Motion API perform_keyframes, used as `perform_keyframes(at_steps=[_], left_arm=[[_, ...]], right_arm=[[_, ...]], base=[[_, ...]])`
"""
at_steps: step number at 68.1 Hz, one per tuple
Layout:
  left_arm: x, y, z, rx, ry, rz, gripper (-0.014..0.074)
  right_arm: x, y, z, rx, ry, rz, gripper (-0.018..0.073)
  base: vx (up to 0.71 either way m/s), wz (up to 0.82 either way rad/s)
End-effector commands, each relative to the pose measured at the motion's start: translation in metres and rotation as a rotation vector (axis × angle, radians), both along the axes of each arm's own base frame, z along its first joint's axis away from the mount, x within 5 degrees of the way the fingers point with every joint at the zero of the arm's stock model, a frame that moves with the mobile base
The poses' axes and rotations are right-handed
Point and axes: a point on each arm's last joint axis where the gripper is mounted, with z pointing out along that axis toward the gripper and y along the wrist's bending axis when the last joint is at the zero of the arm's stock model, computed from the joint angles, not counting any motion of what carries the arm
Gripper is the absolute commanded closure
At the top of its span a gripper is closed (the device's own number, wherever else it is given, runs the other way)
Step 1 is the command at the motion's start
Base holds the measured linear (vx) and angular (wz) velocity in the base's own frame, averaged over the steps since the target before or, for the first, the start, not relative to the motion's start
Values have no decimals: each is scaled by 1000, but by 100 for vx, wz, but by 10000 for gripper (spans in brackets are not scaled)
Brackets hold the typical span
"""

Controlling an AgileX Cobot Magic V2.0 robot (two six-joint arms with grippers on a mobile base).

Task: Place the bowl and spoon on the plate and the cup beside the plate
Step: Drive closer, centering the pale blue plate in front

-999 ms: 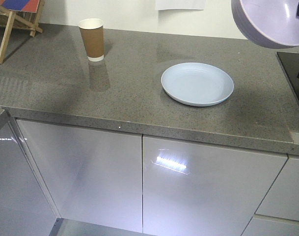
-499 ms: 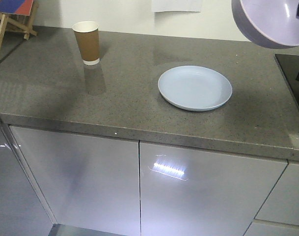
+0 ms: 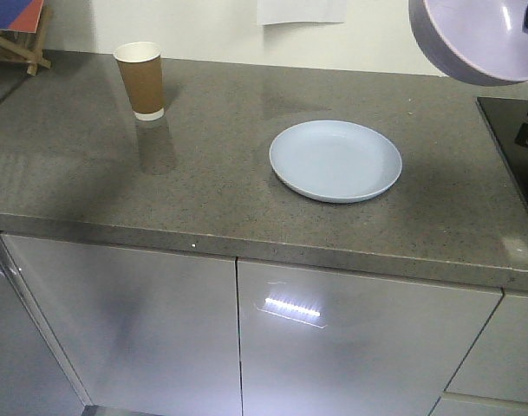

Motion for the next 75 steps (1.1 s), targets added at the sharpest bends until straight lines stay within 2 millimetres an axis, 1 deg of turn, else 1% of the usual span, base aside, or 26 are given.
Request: perform_keyframes(at_steps=[1, 75], left_arm=[[-11, -2, 18, -31, -105, 9, 603], [-11, -2, 18, -31, -105, 9, 603]], right_arm=[[-11, 3, 21, 20, -112, -7, 569], [-11, 3, 21, 20, -112, -7, 569]], base=[[5, -4], [6, -6]])
